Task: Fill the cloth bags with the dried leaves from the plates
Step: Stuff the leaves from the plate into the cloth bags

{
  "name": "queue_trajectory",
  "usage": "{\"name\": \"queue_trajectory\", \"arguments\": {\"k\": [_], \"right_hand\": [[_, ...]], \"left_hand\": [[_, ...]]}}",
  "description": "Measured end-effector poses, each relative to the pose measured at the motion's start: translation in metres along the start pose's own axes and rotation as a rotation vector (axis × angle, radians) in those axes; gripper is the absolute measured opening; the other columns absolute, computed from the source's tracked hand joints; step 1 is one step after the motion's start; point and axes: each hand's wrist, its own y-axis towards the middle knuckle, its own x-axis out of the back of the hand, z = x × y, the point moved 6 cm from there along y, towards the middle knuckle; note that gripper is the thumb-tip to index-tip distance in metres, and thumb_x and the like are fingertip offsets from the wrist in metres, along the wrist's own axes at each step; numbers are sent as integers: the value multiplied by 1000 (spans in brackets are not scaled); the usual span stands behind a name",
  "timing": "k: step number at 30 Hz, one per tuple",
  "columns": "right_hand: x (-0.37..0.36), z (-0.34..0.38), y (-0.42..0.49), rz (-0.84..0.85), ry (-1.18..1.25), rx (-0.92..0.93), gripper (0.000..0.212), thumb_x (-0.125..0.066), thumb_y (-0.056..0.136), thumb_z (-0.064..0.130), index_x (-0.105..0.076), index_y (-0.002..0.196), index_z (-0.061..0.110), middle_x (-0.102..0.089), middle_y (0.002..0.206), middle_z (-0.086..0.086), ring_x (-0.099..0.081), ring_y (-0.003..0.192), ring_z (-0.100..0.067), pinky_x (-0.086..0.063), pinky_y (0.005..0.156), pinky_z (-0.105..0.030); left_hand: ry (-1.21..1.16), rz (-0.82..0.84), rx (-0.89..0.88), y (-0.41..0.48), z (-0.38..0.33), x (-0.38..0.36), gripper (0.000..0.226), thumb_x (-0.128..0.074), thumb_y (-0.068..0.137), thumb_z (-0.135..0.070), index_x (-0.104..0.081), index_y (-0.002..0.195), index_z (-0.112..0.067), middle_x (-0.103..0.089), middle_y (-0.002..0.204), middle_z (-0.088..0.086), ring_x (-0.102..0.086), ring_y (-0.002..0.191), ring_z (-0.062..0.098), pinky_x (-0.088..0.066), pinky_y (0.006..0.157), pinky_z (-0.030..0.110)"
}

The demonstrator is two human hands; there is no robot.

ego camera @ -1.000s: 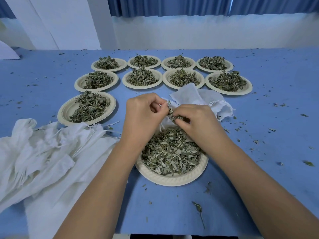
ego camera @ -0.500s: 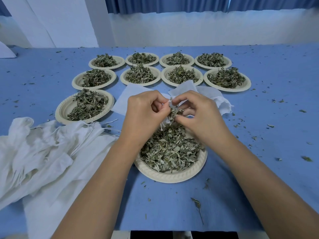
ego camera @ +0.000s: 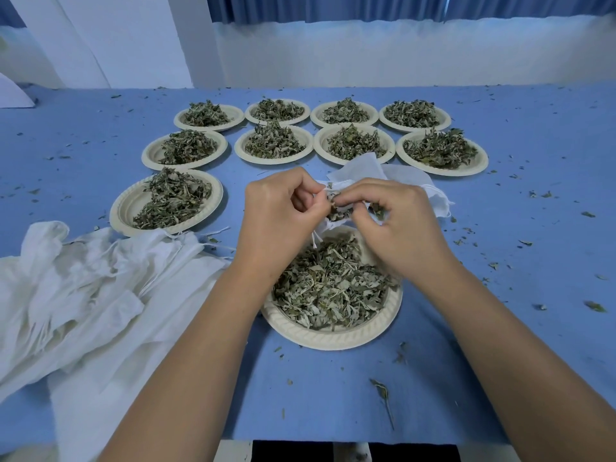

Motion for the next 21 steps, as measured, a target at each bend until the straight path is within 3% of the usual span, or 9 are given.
{"name": "queue_trajectory", "arguments": {"k": [3,7,9,15,18,21], "right_hand": [[12,5,2,-105,60,66,18,-58,81,-5,-72,85,6,-69,87,-1,-62,85,-17,-49,76,-29],[7,6,1,-65,-84,118,20,-71,80,11,-69,100,12,-66,100,4,-51,100,-15,-33,91,-27],[2,6,0,-54,-127,137,18,-72,81,15,-71,99,15,-67,98,8,-50,101,-13,-26,92,-29],[12,9,-1,-154,-83,165,3,-75,80,18,-73,82,17,-68,84,12,-51,94,-10,-25,91,-32],[18,13,-3,-217,-63,193,3,-75,80,20,-73,80,17,-66,83,15,-54,93,-12,-25,92,-32],[20,16,-2,-236,-108,215,6,-76,79,22,-74,79,17,-68,82,11,-56,96,-13,-23,94,-34]], "left_hand": [[-4,16,0,0,0,-2,10,-70,81,0,-68,73,-7,-58,57,-4,-52,54,3,-40,57,7],[-14,65,-39,-1,-5,-5,5,-70,79,2,-70,75,-2,-60,57,0,-52,55,4,-42,56,9],[-13,87,-62,-2,-6,-7,5,-69,78,3,-70,75,-1,-60,57,1,-52,55,4,-42,56,9],[-11,110,-31,-2,-4,-8,5,-70,79,1,-70,75,-2,-59,56,-1,-51,54,3,-41,56,8],[-21,99,53,-1,2,-8,7,-71,80,-1,-70,74,-5,-58,55,-6,-51,51,0,-40,55,8],[-96,74,158,-1,7,-6,9,-71,81,-3,-70,74,-6,-62,57,-1,-51,49,0,-41,54,10]]}}
